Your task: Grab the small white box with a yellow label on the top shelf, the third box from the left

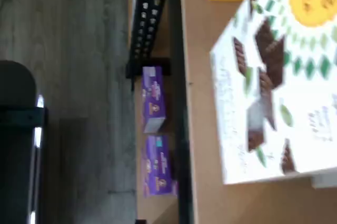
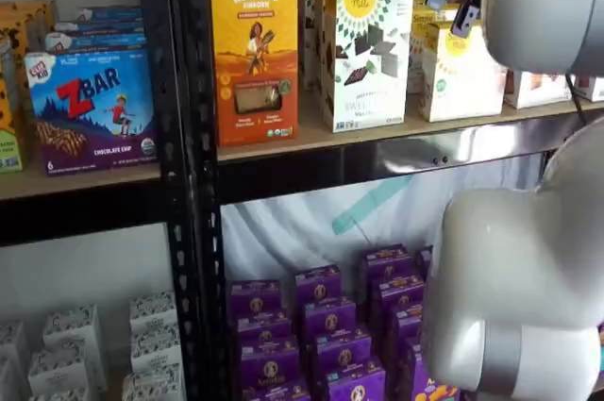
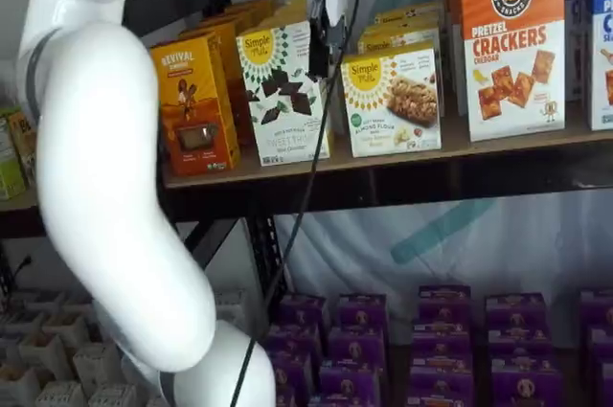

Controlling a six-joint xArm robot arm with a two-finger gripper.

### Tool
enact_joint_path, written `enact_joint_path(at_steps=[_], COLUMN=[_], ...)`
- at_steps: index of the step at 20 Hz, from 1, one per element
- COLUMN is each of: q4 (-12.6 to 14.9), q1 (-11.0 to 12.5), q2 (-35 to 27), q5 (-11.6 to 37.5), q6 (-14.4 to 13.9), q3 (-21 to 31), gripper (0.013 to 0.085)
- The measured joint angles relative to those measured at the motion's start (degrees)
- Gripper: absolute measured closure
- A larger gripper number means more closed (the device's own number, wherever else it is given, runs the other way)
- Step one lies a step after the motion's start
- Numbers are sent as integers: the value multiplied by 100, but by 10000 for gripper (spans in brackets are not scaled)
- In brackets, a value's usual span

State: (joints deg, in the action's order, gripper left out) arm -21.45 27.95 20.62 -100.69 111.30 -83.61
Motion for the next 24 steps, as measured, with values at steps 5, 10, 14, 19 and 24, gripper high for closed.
enact_joint_path(at_steps=[5, 10, 14, 19, 24], q4=[121, 544, 810, 1166, 1271], q1=[-133, -346, -411, -477, -500], q2=[-317, -638, -910, -1250, -1212], q5=[465, 650, 548, 195, 237], q6=[6, -27, -25, -28, -26], q3=[-121, -260, -457, -814, -740], gripper=[130, 130, 130, 130, 130])
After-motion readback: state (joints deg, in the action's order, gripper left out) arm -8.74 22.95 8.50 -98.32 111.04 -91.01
